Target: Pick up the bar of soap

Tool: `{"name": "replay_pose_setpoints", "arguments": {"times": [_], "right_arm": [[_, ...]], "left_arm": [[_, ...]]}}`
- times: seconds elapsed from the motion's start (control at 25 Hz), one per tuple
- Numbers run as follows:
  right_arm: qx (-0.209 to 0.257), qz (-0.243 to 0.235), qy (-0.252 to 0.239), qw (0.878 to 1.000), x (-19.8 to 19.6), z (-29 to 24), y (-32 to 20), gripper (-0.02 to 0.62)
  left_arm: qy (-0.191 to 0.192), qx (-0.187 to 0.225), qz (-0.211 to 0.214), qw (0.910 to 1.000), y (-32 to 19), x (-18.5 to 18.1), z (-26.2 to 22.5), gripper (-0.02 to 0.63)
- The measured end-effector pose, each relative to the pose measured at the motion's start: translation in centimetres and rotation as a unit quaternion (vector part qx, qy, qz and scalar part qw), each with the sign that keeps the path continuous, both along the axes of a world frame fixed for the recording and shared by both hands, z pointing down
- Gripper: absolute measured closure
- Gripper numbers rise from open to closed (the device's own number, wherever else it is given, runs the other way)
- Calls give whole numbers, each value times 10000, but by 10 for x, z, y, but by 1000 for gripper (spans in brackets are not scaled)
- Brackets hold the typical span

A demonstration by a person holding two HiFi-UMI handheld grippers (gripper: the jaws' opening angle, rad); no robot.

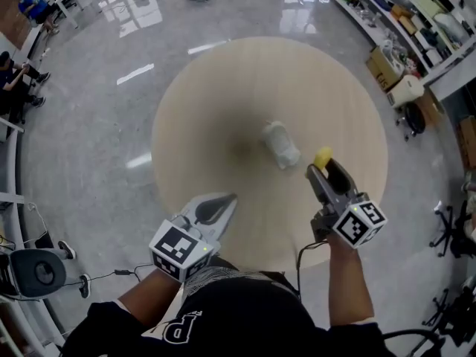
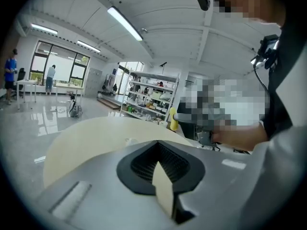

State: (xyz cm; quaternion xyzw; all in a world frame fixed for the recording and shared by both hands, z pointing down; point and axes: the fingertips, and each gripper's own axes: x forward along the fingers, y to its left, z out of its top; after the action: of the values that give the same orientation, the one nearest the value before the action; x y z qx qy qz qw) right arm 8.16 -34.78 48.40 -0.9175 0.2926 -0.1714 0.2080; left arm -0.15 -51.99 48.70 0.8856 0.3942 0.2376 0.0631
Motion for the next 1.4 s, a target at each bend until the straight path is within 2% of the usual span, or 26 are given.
{"name": "replay_pose_setpoints", "arguments": {"times": [0.12,0.2,0.32,0.44,0.56,0.68,0.84,1.2,1.4], "right_arm": [[641,-133,57,9978,-51,-36,18,331],[912,-261,76,9955,-80,-52,33,331],[1021,-421,203,9937,-119,-57,54,331],[1115,-546,217,9920,-153,-50,77,331],[1306,-744,151,9885,-183,-47,98,331],[1323,-996,104,9861,-204,-54,108,331],[1380,-1142,50,9838,-235,-64,113,331],[1398,-1380,92,9805,-277,-72,113,331],[1318,-1387,61,9815,-305,-73,103,331]], "left_arm": [[165,-102,-265,9995,17,-21,-17,600],[265,-140,-338,9990,31,-36,-27,600],[385,-244,-418,9981,50,-60,-36,600],[210,-631,-877,9939,60,-85,-41,600],[289,-513,-1180,9913,73,-124,-51,600],[447,-223,-1340,9897,83,-159,-69,600],[490,-153,-1442,9882,91,-190,-86,600],[718,-254,-1474,9861,108,-234,-94,600],[761,-301,-1619,9834,93,-261,-88,600]]}}
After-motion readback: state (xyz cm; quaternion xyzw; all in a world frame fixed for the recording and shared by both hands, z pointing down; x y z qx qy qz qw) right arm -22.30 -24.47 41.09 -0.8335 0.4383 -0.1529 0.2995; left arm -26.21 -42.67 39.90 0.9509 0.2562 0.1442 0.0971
